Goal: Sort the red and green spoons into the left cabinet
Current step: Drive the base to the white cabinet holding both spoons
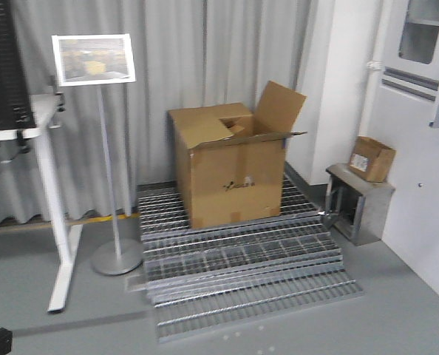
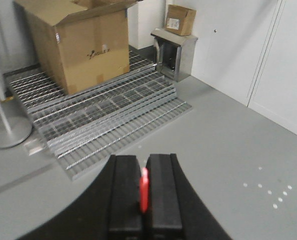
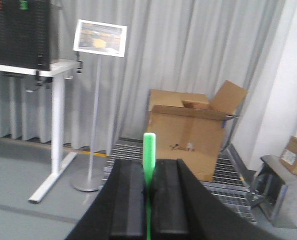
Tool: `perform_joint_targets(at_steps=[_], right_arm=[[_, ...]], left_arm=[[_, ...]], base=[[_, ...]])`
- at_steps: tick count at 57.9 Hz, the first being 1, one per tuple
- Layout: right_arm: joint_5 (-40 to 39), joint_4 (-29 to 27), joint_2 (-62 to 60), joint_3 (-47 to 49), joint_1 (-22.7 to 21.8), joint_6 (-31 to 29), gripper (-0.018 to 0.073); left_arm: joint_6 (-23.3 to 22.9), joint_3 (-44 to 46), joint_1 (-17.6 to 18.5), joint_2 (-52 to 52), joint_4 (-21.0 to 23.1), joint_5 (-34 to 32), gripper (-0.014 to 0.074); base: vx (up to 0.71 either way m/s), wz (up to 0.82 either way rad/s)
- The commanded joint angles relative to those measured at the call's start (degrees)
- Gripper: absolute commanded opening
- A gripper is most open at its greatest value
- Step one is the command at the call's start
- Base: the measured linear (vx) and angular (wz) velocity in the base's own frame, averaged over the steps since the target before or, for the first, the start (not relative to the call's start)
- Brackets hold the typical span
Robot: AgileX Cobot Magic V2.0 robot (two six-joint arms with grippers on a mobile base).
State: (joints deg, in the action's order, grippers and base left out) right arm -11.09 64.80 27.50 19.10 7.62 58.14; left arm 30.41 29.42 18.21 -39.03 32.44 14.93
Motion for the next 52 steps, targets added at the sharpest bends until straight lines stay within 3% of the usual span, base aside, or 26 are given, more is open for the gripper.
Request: perform_joint_targets(at_steps=[1,26,52], right_arm=[[-1.6,-0.4,0.2,1.9,-0.1,0.1,-0.0004],[-1.6,-0.4,0.2,1.9,-0.1,0.1,-0.0004],[-1.8,-0.4,0.2,1.9,-0.1,0.1,-0.0004]], left_arm=[[-0.4,1.6,0.3,0.1,0.6,-3.7,0.0003],[-0.4,1.6,0.3,0.1,0.6,-3.7,0.0003],[-0.4,1.6,0.3,0.1,0.6,-3.8,0.0003]], base=[[0.63,-0.35],[0.62,-0.45],[0.56,-0.69]])
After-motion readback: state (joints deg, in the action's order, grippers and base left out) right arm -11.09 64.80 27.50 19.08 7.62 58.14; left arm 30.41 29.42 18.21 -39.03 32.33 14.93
